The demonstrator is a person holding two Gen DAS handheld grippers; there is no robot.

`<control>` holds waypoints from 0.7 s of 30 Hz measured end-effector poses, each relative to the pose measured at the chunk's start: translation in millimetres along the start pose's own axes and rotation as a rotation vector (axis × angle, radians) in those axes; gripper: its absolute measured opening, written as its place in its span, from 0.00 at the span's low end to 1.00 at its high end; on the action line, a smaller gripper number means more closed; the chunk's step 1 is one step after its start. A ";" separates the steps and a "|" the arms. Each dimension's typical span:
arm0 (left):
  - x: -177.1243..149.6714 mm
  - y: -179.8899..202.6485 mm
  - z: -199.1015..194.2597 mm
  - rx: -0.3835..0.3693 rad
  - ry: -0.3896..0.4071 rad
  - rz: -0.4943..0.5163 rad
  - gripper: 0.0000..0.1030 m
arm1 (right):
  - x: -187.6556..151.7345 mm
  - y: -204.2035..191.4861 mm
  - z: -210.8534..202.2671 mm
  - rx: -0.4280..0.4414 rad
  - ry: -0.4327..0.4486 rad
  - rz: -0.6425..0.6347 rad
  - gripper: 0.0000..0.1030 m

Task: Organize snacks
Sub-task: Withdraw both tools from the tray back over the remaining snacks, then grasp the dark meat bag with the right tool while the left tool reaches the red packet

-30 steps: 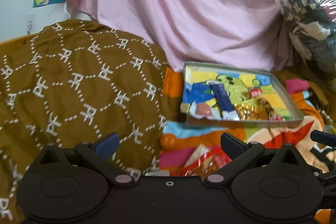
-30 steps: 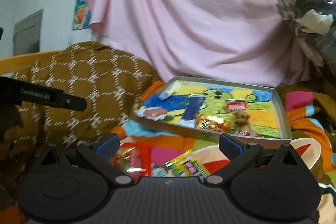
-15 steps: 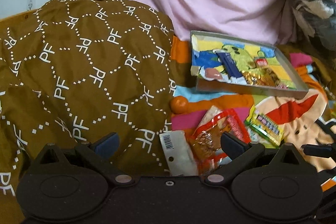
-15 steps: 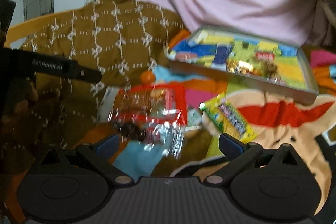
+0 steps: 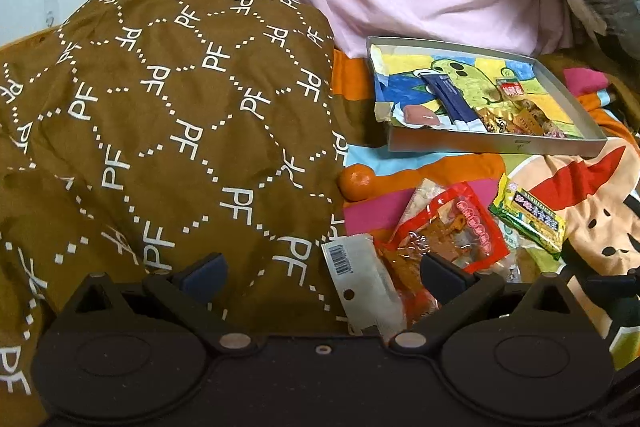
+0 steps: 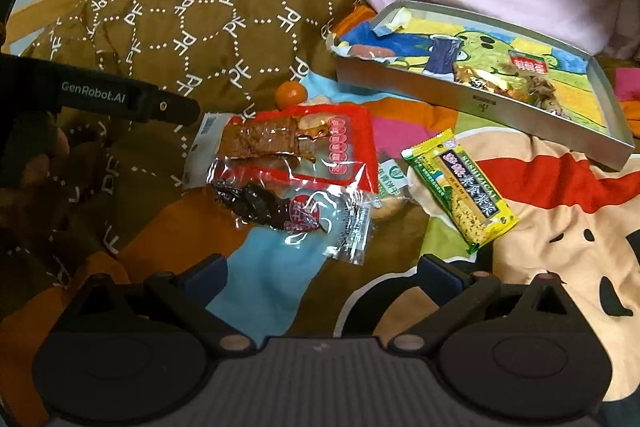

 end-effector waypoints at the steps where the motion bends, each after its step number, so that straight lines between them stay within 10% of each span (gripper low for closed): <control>1: 0.4 0.1 1.4 0.001 0.001 0.004 0.99 | 0.4 -0.3 1.8 -0.001 -0.003 -0.003 1.00; 10: 6.6 -8.1 13.9 -0.061 -0.002 -0.050 0.99 | 6.0 -1.0 13.1 -0.031 -0.009 -0.070 1.00; 21: 12.6 -22.1 31.5 -0.175 0.004 -0.118 0.99 | 18.0 -18.9 28.1 -0.091 0.053 -0.440 1.00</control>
Point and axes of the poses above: each gripper's, at about its wrist camera, not at the fingertips, and z roughly the way its jaws point, y to its right, x to its top, the point moved 1 cm from there along z, roughly the way its jaws point, and after that the axes turned 13 degrees about -y, right-handed, at the moved point
